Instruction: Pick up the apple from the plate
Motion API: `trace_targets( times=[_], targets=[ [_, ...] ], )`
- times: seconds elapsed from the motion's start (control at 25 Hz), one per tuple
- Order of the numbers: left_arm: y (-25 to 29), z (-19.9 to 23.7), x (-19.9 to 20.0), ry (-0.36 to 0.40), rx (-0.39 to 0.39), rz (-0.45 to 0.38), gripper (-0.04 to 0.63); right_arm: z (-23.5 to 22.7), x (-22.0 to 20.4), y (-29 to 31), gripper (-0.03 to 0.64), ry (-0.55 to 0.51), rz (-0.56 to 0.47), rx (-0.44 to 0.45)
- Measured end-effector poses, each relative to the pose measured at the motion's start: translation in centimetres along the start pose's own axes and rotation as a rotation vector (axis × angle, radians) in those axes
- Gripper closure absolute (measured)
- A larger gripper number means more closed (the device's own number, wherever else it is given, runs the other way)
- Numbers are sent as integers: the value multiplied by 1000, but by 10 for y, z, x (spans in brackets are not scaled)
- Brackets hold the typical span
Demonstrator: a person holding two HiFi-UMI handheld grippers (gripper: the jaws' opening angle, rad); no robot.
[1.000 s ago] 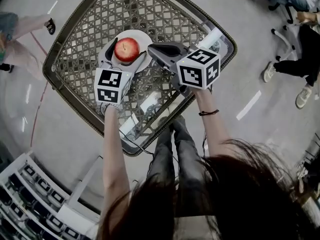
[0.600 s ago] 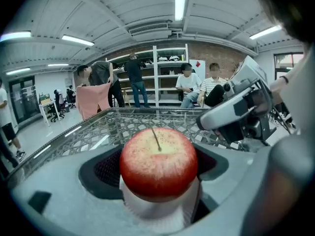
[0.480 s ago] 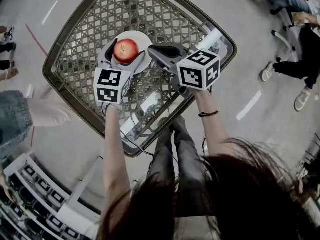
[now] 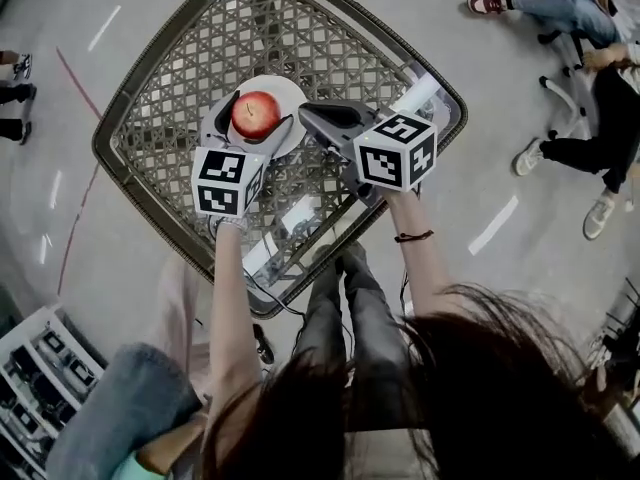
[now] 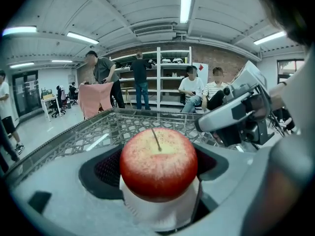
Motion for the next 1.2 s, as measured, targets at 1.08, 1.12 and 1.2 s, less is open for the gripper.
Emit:
trace_targets(
  times=[1.08, 1.12, 1.2],
  targets=[
    [-72, -23, 23, -111, 32, -37, 170, 65, 36, -13, 607, -102, 51, 76],
    [-74, -23, 24, -116, 35, -42, 170, 67, 36, -14, 607, -106, 50, 78],
    [-79, -24, 25, -126, 38, -50, 170, 71, 36, -15, 609, -110, 50, 80]
  ],
)
Point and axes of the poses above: the fingertips, and each gripper's own axes: y forward along the fingers, z to its left, x out of its top, the point moved 2 cm from there along -y, backward along the fingers, and after that the axes turned 4 degrees about -y, right-handed, at the moved point
